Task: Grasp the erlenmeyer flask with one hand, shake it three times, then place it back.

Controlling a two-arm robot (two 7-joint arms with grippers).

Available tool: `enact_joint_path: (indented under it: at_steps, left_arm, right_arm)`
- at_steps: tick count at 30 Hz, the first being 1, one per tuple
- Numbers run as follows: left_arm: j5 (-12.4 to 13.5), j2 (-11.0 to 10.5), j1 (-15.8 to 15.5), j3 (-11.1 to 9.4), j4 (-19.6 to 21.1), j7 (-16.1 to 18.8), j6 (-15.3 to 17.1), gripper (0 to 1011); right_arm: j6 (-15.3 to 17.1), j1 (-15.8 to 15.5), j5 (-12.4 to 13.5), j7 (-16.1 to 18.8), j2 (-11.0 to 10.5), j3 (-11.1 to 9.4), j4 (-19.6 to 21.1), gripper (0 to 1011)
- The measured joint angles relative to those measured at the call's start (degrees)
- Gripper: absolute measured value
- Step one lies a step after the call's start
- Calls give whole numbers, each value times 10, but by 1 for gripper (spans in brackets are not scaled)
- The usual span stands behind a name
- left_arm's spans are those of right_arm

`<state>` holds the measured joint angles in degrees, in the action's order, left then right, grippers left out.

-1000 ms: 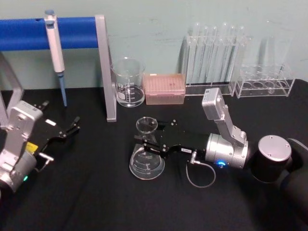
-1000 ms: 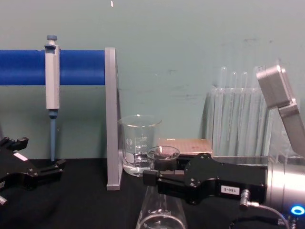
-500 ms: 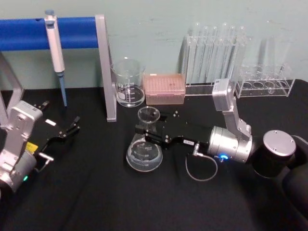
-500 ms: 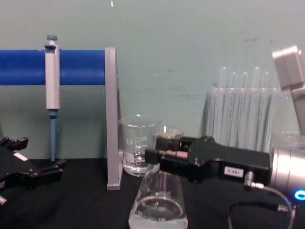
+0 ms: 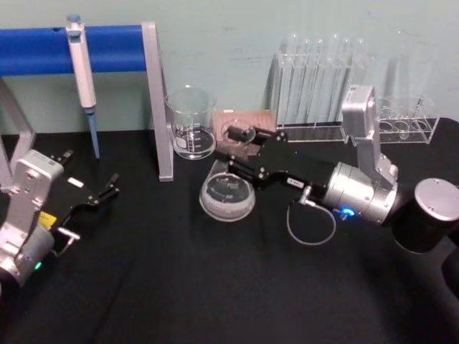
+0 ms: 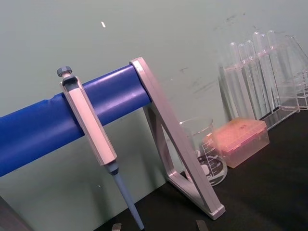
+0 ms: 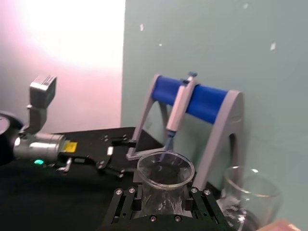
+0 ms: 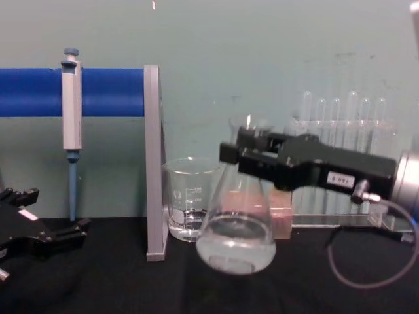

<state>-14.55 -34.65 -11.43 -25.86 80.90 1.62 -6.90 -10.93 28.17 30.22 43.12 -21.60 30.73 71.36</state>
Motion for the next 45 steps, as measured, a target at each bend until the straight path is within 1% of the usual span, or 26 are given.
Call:
enact_joint_path:
  at_steps: [7, 14, 24, 29, 36, 40, 45]
  left_arm:
    - [0, 0, 0, 0, 0, 0, 0, 1001]
    - [0, 0, 0, 0, 0, 0, 0, 1001]
    - [0, 0, 0, 0, 0, 0, 0, 1001]
    - [0, 0, 0, 0, 0, 0, 0, 1001]
    - [0, 0, 0, 0, 0, 0, 0, 1001]
    - [0, 0, 0, 0, 0, 0, 0, 1001]
    - [0, 0, 0, 0, 0, 0, 0, 1001]
  right_arm:
    - [12, -10, -2, -33, -8, -14, 28, 459]
    - [19, -17, -6, -55, -10, -25, 40, 459]
    - [23, -28, -10, -70, -8, -34, 53, 458]
    - [25, -32, -12, -72, -6, -35, 58, 459]
    - [26, -31, -11, -53, -1, -22, 63, 459]
    - [27, -27, -6, -32, 4, -8, 65, 459]
    - [27, -25, 1, -17, 9, 6, 68, 459]
